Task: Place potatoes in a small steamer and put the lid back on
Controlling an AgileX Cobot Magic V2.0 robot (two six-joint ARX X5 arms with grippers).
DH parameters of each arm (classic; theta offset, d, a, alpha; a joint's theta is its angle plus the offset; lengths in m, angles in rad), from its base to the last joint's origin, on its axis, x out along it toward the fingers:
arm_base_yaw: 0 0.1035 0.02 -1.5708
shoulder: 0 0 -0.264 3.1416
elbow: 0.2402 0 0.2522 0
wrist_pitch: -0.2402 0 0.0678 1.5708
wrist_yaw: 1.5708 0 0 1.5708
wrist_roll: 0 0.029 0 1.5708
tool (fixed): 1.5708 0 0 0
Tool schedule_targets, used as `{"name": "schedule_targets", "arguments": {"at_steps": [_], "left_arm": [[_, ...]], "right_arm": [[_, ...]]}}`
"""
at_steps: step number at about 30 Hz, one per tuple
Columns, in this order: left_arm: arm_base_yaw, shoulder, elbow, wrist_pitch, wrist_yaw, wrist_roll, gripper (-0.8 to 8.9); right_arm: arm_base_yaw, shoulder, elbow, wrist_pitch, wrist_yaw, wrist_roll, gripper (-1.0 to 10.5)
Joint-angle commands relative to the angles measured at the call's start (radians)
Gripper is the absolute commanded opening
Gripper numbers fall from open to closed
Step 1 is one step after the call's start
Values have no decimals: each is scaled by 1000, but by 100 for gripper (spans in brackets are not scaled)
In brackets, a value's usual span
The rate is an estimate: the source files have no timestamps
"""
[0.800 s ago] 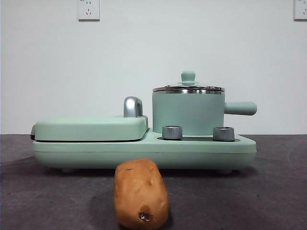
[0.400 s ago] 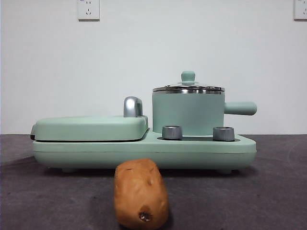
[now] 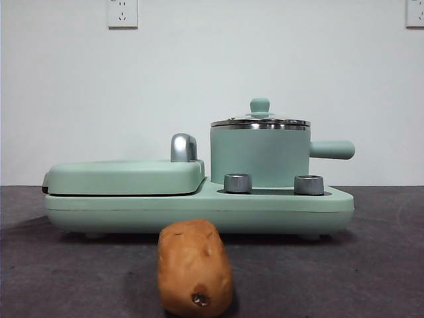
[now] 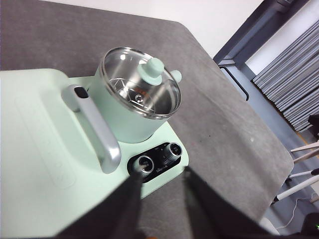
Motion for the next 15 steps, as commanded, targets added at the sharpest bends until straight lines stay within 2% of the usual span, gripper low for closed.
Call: {"name": "schedule_targets", "arguments": {"at_steps": [1,5,7,15], "left_arm": [[-14,20,28,6,7,22,286],[-41,47,40,3,7,18,453],[-57,59,48,3,7,18,473],[-138,152,138,6,-5,26,474]], "right_arm": [[2,4,18,10,-6,-11,77],[2,4,18,10,-6,-11,361],[2,4,18,10,-9,-11,440],[2,3,18,4,-9,-10,457]]}}
